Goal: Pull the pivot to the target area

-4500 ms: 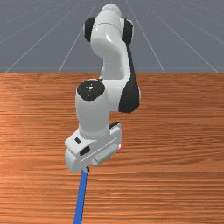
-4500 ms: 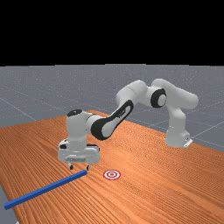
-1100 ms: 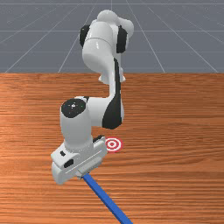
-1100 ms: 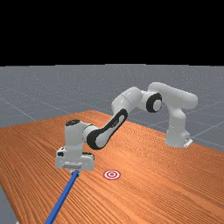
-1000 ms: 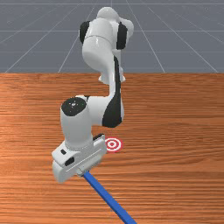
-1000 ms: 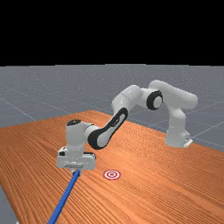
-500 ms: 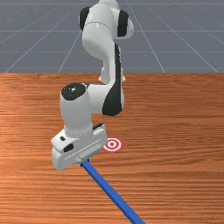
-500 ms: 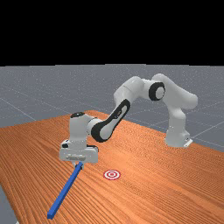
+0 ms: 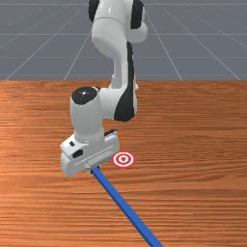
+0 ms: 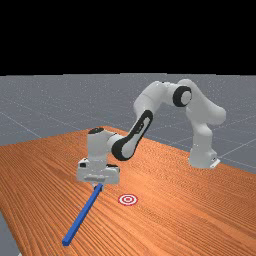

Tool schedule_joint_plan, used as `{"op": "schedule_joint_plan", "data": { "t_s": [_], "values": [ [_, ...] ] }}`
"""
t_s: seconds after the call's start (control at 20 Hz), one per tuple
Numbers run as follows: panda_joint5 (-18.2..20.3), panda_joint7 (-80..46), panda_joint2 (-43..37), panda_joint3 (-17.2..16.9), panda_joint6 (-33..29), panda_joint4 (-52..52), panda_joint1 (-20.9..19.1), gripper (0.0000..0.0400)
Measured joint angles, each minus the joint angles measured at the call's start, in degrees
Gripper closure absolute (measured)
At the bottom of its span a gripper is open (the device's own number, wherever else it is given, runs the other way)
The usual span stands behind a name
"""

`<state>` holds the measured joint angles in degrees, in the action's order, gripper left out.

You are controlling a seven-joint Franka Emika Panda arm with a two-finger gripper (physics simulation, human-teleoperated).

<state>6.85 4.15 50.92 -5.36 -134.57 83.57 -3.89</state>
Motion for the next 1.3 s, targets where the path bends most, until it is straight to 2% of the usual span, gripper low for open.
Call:
{"op": "schedule_joint_plan", "data": {
  "t_s": [0.35, 0.5, 0.85, 0.95, 1.0, 1.05, 1.1, 1.15, 1.2, 1.3],
  "values": [
    [1.3, 4.1, -2.7, 1.9, -1.6, 5.3, -1.7, 0.0305],
    [0.2, 3.0, -4.2, 0.7, -2.8, 8.3, -0.7, 0.0305],
    [1.3, 4.8, -8.5, 1.5, -6.8, 16.9, -1.6, 0.0305],
    [1.1, 3.0, -10.1, 0.6, -8.6, 20.3, -0.7, 0.0305],
    [3.4, 7.3, -10.8, 3.2, -8.1, 21.4, -3.3, 0.0305],
    [1.6, 2.9, -11.8, 0.6, -10.1, 23.6, -0.8, 0.0305],
    [1.8, 2.5, -12.4, 0.5, -10.7, 24.9, -0.8, 0.0305],
    [2.8, 6.6, -12.8, 2.4, -10.4, 25.6, -2.7, 0.0305],
    [1.9, 3.3, -13.4, 0.7, -11.6, 27.0, -1.1, 0.0305],
    [2.5, 2.1, -14.8, 0.4, -12.9, 29.8, -0.8, 0.0305]
  ]
}}
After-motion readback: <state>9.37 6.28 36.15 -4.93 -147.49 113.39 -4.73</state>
